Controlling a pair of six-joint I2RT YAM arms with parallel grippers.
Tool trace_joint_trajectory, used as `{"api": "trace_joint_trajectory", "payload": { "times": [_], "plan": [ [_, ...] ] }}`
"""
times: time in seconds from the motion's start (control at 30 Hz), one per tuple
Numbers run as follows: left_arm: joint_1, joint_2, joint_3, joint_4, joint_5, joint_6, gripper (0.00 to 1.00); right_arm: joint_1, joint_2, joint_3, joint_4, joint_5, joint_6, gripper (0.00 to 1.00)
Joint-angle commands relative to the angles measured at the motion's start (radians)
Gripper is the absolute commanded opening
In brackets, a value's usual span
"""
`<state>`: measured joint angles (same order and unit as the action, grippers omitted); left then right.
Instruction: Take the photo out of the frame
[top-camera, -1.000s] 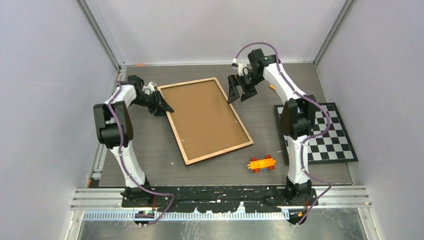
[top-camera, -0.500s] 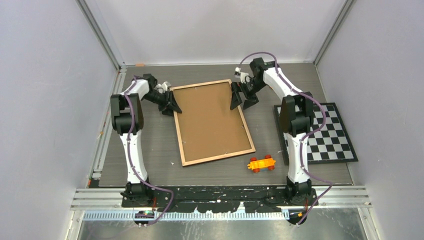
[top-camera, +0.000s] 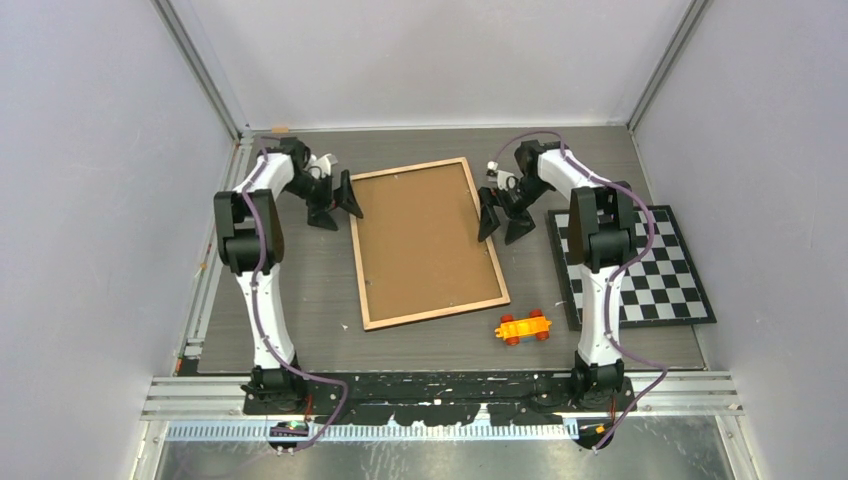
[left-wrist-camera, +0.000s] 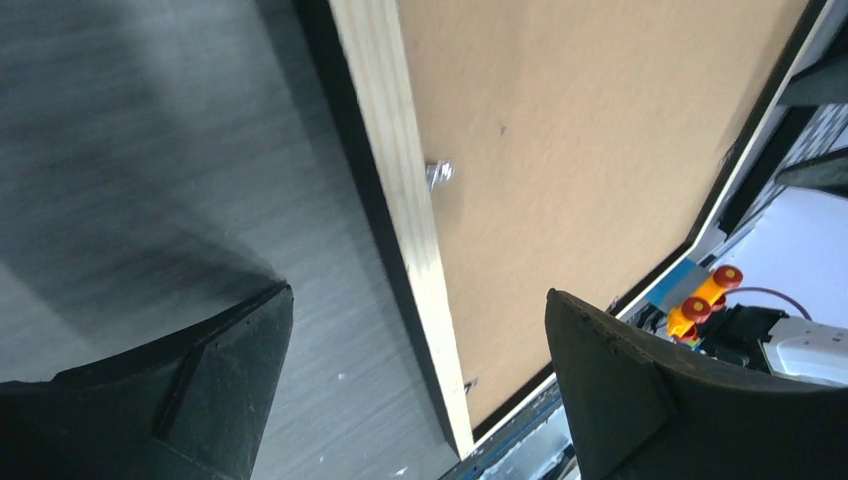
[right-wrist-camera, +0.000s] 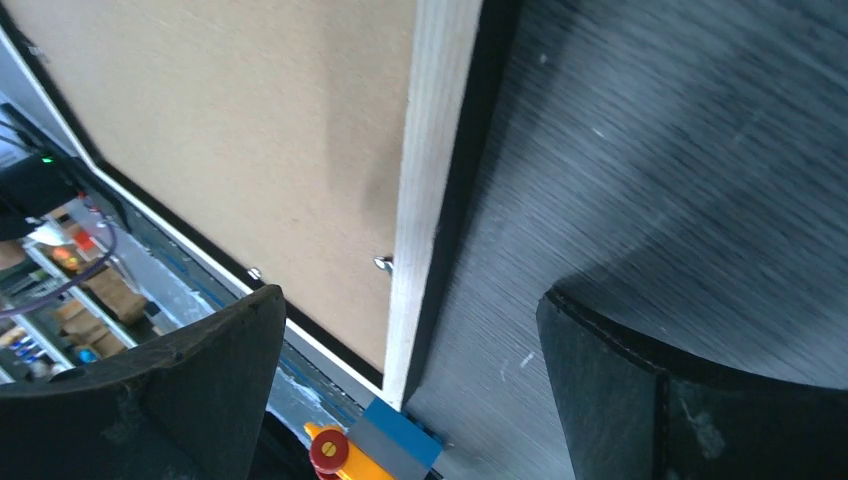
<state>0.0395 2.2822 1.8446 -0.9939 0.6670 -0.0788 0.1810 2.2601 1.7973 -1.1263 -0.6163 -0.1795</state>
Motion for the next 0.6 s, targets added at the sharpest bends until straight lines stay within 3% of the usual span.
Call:
{"api": "trace_joint_trajectory", "payload": {
  "times": [0.0,0.23,0.57],
  "plan": [
    [0.016,-0.099,-0.152,0.069,-0.101,0.032,1.0,0.009,-0.082,-0.03,0.009,0.071,-0.004,1.0],
    [-0.023,-0.11,-0.237,0.126,-0.061,0.011,1.0,0.051,-0.061,-0.066,-0.013,0.033,-0.007,1.0],
    [-0.071,0.025,-0.063,0.122,0.006,0.036,1.0,0.125,-0.073,-0.095,-0.007,-0.055,-0.024,1.0]
  ]
}}
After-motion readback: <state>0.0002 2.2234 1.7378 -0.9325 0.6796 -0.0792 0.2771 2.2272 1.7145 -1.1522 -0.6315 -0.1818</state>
